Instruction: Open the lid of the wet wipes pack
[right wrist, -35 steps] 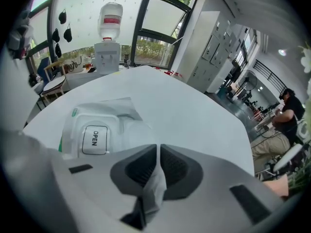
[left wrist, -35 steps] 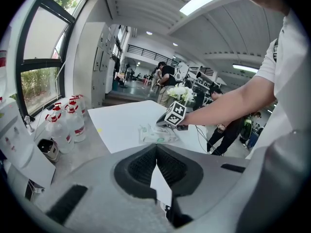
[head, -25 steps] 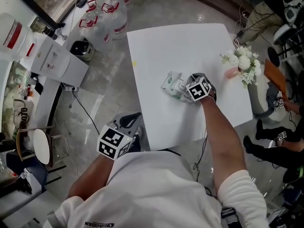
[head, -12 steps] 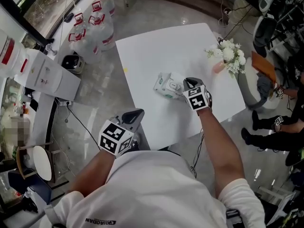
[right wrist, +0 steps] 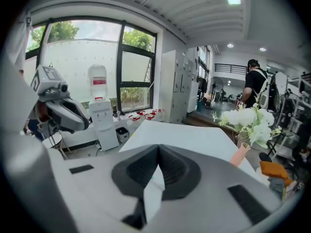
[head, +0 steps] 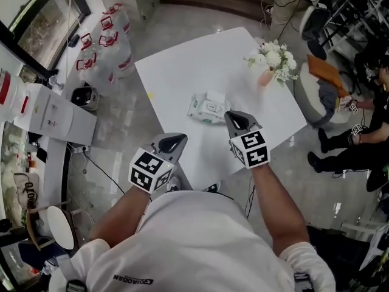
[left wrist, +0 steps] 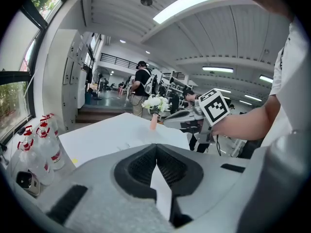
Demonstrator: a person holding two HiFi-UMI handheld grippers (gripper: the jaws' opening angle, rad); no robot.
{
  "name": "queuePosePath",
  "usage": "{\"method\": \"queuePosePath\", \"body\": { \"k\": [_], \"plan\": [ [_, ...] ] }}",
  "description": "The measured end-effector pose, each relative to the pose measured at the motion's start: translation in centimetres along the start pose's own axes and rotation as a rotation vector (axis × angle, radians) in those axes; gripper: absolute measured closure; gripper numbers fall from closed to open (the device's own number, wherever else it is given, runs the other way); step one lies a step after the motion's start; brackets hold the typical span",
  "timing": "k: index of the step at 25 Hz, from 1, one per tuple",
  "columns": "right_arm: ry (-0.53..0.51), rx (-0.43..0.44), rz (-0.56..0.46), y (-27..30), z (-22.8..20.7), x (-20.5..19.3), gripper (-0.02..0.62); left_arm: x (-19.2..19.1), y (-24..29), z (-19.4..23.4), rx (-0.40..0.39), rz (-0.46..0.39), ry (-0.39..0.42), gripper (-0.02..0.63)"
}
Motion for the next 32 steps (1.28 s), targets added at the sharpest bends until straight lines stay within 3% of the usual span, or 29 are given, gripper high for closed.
{"method": "queuePosePath", "body": {
  "k": [5,11,16,32],
  "plan": [
    [0.108,-0.009,-0.087,-4.3,1.7,0.8,0.588,1.1,0.2,-1.2,-0.026,-0.027,0.037,0.601],
    [0.389,0.021,-0.180,-7.9,3.0,0.2,0.589,2.9,-0.2,-1.5,-0.036,-0.065,0.052,0.601],
    [0.464,0.008,-0.222,-9.8,3.2,-0.4,0.589,3.3,-0.3,-1.8,-0.048,-0.066,0.058,0.601],
    [0.406,0.017,-0.196,-11.5,5.6,-2.0,0.591,2.4,-0.7,-3.4,-0.072,-0.029,0.076,0.601]
  ]
}}
Point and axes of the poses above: the fingertips, and each gripper's own axes: y forward along the fingers, z to its left, x out of its top, the point moved 1 cm from there along -y, backward along the fingers
